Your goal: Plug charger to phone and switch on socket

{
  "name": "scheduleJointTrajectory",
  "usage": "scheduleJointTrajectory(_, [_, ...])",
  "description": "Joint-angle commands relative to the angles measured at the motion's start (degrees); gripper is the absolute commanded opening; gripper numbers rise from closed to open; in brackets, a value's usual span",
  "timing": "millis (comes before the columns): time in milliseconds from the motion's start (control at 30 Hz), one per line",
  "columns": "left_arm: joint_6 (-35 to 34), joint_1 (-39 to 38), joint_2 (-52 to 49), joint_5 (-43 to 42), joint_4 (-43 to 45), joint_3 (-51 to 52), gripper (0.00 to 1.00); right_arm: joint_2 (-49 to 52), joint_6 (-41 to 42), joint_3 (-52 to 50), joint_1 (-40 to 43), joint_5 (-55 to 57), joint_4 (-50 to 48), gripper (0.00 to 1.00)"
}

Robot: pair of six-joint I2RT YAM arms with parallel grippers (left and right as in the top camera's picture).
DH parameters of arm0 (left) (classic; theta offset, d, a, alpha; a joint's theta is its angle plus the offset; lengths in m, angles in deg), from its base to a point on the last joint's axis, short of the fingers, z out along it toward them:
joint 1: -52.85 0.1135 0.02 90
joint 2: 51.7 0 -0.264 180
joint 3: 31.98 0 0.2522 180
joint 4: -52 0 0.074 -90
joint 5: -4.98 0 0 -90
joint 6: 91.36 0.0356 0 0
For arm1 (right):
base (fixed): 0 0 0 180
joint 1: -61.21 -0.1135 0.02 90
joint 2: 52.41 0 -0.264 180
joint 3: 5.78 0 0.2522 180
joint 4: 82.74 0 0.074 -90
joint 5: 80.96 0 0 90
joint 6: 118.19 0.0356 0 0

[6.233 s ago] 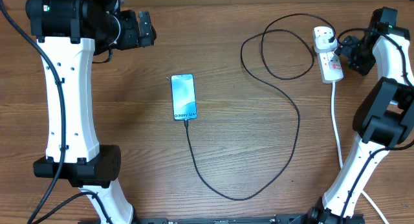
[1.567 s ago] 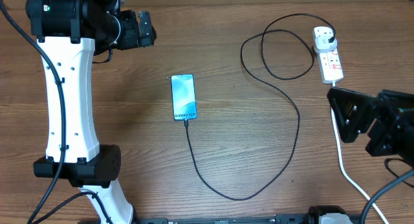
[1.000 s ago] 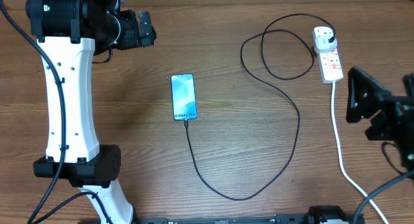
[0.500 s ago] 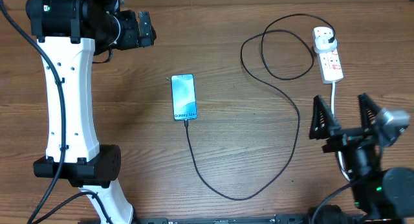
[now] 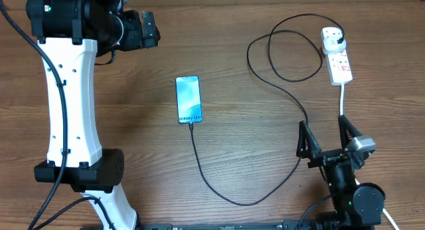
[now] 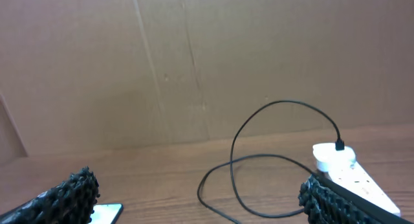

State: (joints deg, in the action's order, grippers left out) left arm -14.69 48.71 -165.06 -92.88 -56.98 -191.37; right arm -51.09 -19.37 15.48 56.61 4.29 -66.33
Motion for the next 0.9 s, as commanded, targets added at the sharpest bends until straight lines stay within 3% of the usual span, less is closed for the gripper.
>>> scheduleJointTrajectory(0, [0.70, -0.48, 0.85, 0.42, -0.13, -0.79, 1.00, -1.16, 0.72, -3.21, -0.33, -1.14, -1.77, 1.00])
scheduleJointTrajectory(867, [0.70, -0.48, 0.85, 0.42, -0.15, -0.79, 1.00, -1.16, 1.64, -7.06, -0.33, -0.87, 1.64, 1.00])
